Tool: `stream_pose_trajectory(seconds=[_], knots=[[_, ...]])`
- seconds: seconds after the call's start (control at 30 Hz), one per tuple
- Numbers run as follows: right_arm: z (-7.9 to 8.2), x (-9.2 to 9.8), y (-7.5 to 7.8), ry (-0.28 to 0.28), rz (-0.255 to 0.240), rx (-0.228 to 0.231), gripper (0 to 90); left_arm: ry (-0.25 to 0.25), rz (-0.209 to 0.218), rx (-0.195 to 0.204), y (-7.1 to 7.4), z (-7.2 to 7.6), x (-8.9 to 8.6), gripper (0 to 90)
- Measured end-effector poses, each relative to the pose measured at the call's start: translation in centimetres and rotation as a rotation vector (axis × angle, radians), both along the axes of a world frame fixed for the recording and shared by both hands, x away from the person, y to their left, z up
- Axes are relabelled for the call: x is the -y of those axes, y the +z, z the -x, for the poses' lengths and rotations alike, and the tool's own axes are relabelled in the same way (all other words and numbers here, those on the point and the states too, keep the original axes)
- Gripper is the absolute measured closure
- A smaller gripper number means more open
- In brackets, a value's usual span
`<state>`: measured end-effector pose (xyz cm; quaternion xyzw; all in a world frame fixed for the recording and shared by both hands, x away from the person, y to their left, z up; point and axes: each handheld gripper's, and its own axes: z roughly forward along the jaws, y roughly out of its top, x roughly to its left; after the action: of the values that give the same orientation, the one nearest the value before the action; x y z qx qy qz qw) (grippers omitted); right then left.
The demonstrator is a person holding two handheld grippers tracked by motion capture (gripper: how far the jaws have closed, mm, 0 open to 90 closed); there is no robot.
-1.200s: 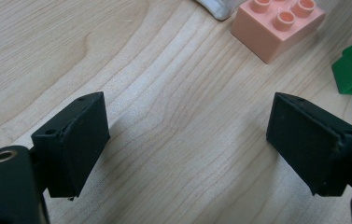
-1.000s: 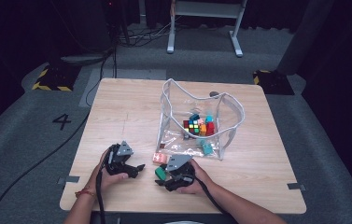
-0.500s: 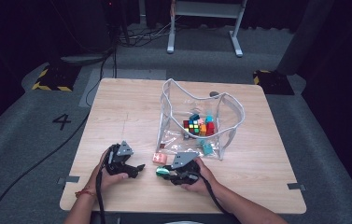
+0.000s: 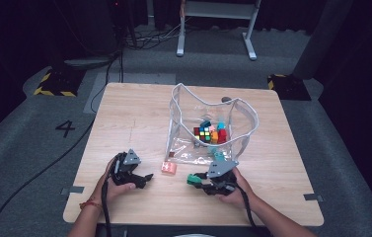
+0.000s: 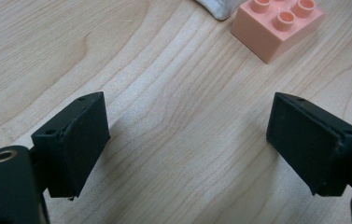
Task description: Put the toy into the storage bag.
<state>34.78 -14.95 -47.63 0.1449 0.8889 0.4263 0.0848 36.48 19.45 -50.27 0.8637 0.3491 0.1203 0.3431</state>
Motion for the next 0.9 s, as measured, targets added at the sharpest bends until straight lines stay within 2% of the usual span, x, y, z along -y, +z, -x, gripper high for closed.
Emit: stream_pose_trajectory(seconds=[0.17,0.33,0.4,0.5,0.63,0.73,0.9], knots=[[0.1,3.4,0.6,-0.060,-0.017,-0.019,67.5,0.000,-0.001,0.000,0.0,0.0,0.0,13.2],[0.1,6.6,1.2,-0.109,-0.015,0.006,67.5,0.000,0.000,0.000,0.0,0.0,0.0,13.2],[0.2,7.7,1.3,-0.129,-0.010,0.002,67.5,0.000,0.000,0.000,0.0,0.0,0.0,13.2],[0.1,9.4,1.1,-0.167,-0.028,0.005,67.5,0.000,0.000,0.000,0.0,0.0,0.0,13.2],[0.3,11.4,0.9,-0.219,-0.014,0.026,67.5,0.000,0.000,0.000,0.0,0.0,0.0,13.2],[0.1,13.2,0.8,-0.283,0.011,0.037,67.4,0.000,-0.001,0.000,0.0,0.0,0.0,13.2],[-1.0,16.0,0.7,-0.369,-0.025,0.026,67.5,0.002,0.001,0.000,0.0,0.0,0.0,13.2]])
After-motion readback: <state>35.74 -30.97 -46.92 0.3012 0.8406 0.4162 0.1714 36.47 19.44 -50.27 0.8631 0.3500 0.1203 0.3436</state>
